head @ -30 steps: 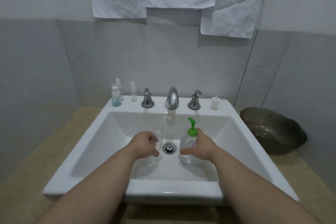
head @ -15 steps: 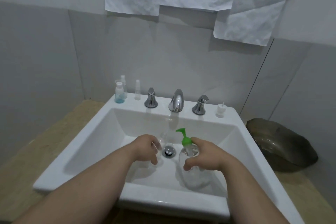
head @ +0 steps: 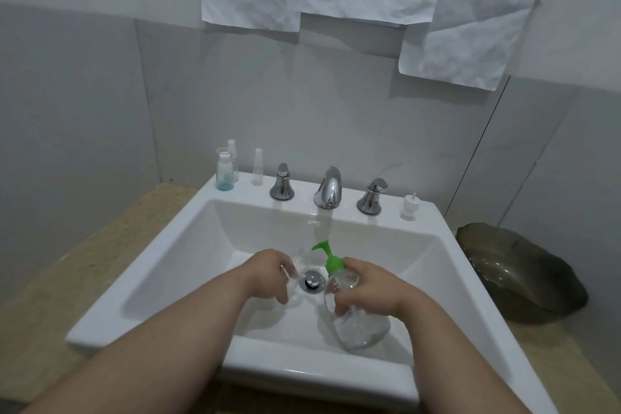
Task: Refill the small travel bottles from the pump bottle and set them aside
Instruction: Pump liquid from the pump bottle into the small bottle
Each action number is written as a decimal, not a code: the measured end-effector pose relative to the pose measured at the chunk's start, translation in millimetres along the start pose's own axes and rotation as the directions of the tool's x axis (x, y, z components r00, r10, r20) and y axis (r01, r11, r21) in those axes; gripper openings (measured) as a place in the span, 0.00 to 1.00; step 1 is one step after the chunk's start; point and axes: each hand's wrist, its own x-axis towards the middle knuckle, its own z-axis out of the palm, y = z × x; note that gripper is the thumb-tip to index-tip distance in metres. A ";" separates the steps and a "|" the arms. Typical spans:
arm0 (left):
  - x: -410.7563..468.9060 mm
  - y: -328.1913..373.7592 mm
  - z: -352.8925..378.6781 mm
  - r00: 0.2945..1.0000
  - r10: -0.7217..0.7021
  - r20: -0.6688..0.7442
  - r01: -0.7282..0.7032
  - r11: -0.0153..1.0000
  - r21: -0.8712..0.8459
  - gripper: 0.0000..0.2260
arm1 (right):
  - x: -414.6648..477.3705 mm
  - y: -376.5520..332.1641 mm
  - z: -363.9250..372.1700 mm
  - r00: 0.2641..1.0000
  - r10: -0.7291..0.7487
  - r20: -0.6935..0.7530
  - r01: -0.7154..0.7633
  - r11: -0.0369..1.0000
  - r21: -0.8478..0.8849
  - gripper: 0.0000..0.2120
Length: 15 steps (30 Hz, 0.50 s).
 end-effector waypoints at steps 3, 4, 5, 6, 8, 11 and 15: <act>1.5 -0.1 0.4 1.000 0.003 0.002 -0.003 1.000 0.011 0.21 | 3.3 -0.7 0.1 1.000 -0.001 0.013 0.001 1.000 0.002 0.18; 1.7 0.1 0.4 1.000 0.001 0.002 -0.001 1.000 0.018 0.21 | 4.2 -1.3 0.0 1.000 -0.005 0.019 0.005 1.000 0.000 0.17; 2.3 -0.1 0.4 1.000 -0.004 -0.001 0.004 1.000 0.021 0.21 | 5.1 -2.3 0.1 1.000 -0.008 0.024 0.008 1.000 -0.001 0.16; 2.8 -0.5 0.2 1.000 -0.009 -0.004 0.009 1.000 0.025 0.21 | 5.5 -3.1 0.5 0.999 -0.010 0.030 0.010 1.000 -0.001 0.15; 3.8 -1.1 0.1 0.999 -0.029 -0.012 0.030 0.999 0.041 0.20 | 5.6 -4.1 1.4 0.999 -0.008 0.037 0.008 1.000 0.000 0.15; 3.6 -2.4 1.1 0.998 -0.067 -0.014 0.067 0.996 0.051 0.19 | 6.1 -3.3 2.2 1.000 -0.011 0.026 0.011 1.000 0.003 0.15; 3.2 -2.8 1.7 0.998 -0.059 -0.016 0.060 0.997 0.047 0.21 | 7.3 -1.1 3.4 0.999 -0.028 0.027 0.028 1.000 0.014 0.16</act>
